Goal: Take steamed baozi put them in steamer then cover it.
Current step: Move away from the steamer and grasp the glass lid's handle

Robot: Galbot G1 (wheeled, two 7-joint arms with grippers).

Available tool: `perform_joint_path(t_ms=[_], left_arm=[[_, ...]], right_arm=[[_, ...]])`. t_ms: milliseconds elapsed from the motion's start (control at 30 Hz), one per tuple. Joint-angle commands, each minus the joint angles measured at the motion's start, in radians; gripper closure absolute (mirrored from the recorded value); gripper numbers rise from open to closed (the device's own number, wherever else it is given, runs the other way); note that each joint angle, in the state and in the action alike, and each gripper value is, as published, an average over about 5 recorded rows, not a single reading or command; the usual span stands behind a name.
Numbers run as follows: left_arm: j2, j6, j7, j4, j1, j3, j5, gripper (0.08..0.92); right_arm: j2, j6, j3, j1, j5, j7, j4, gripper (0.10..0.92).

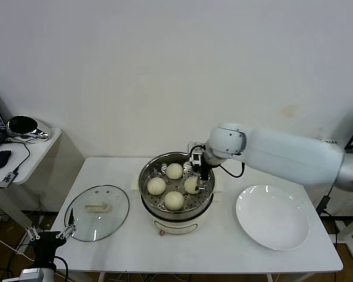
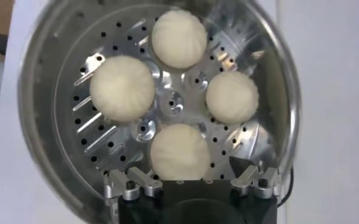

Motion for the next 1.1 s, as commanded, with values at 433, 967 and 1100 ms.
perform_joint_path(t_ms=[433,967,1100], left_arm=[[-0.042,-0.004,-0.072,-0.002,-0.003,0.053,0.08,0.177],[0.094,0.097,-0.076,0.065,0.029,0.062,0.877,0.177],[0.155,0.099,-0.05,0.066,0.069,0.027,1.11,0.177]], right_arm=[[-0.216,0.833,1.542,-1.625,-0.001,0.65,0.311,0.203],[0.401,0.906,2.066,-1.98,-0.246,0.574,0.45,0.203],[0.42,0.889,2.133,-2.056,-0.27,0.622,0.456,0.203]])
